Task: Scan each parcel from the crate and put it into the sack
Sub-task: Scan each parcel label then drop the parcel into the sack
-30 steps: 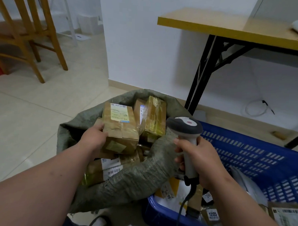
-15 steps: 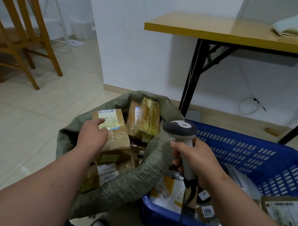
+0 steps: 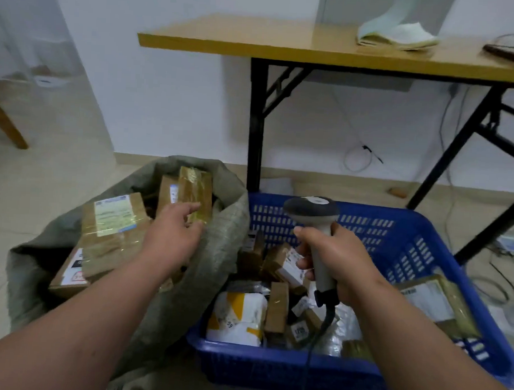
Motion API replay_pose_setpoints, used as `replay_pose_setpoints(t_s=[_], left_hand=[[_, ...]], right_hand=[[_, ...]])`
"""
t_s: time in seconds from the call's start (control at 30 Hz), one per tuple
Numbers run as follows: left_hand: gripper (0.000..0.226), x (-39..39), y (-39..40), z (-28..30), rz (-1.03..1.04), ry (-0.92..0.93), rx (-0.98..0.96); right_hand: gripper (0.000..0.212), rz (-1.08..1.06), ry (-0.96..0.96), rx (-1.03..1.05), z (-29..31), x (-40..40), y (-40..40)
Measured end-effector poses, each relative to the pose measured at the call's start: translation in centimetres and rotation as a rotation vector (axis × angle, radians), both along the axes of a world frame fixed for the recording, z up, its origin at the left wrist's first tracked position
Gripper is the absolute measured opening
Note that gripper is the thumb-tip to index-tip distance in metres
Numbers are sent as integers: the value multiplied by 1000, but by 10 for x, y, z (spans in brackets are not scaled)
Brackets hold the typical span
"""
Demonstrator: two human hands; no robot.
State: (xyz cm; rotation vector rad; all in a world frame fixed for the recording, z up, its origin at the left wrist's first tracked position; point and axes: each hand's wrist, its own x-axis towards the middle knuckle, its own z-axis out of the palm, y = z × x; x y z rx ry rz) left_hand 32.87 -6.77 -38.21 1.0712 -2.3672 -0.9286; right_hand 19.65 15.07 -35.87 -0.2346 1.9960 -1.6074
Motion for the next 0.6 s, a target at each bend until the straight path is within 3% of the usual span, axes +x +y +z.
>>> replay_pose_setpoints(t_s=[0.3,0.6], left_hand=[[42,-94,97,-27,-250,20,78],[54,-155,189,-80,-603,-303,231]], right_hand=[[18,-267,12,72,-27,-57,98],[16,-420,8,97,-43,-105,172]])
